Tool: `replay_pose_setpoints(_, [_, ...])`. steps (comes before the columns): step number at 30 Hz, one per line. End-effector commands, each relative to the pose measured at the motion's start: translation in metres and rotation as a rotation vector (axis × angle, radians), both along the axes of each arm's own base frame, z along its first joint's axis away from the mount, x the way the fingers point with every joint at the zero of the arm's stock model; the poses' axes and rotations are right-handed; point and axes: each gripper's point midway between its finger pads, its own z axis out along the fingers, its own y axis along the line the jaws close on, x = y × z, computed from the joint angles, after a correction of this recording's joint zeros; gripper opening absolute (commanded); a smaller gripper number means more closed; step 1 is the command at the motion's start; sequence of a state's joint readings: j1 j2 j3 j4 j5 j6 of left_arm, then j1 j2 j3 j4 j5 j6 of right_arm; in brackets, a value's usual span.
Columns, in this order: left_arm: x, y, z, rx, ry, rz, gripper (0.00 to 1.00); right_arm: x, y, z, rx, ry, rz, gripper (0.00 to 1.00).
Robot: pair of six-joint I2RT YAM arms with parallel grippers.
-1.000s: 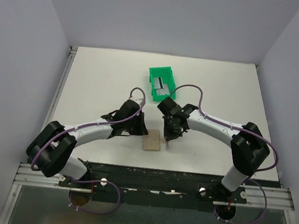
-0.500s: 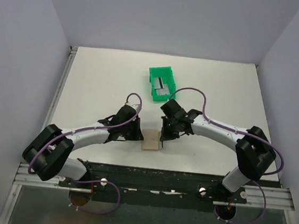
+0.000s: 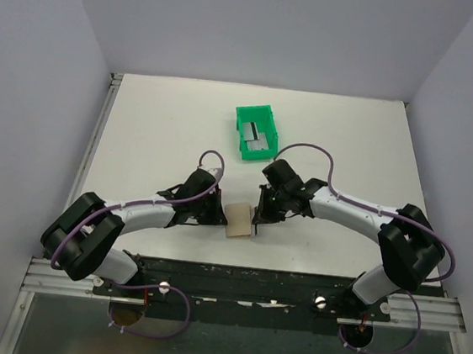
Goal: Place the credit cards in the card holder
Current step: Open the card holder at the center of the board.
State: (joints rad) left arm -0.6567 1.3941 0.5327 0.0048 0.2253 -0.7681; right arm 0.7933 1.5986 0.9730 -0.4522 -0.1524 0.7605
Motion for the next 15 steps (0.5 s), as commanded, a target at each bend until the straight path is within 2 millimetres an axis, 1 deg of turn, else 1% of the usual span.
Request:
replay_pose_setpoints(1, [-0.011,0.006,-0.015,0.029,0.049,-0.006,0.00,0.004,0.012,0.018,0.120,-0.027,-0.003,0.00])
replay_pose_setpoints(4, [-0.014,0.009,-0.018,0.037,0.056,-0.004,0.00,0.005,0.015,0.023,0.152,-0.039,0.003,0.00])
replay_pose_setpoints(6, [-0.012,0.007,-0.019,0.027,0.043,-0.005,0.00,0.004,0.019,0.027,0.179,-0.042,0.017,0.00])
replay_pose_setpoints(10, [-0.014,0.006,-0.021,0.013,0.048,-0.009,0.00,0.002,0.028,0.031,0.231,-0.036,0.054,0.01])
replay_pose_setpoints(15, [-0.015,-0.009,-0.014,-0.087,0.007,-0.059,0.00,-0.003,0.044,0.035,0.314,-0.005,0.102,0.00])
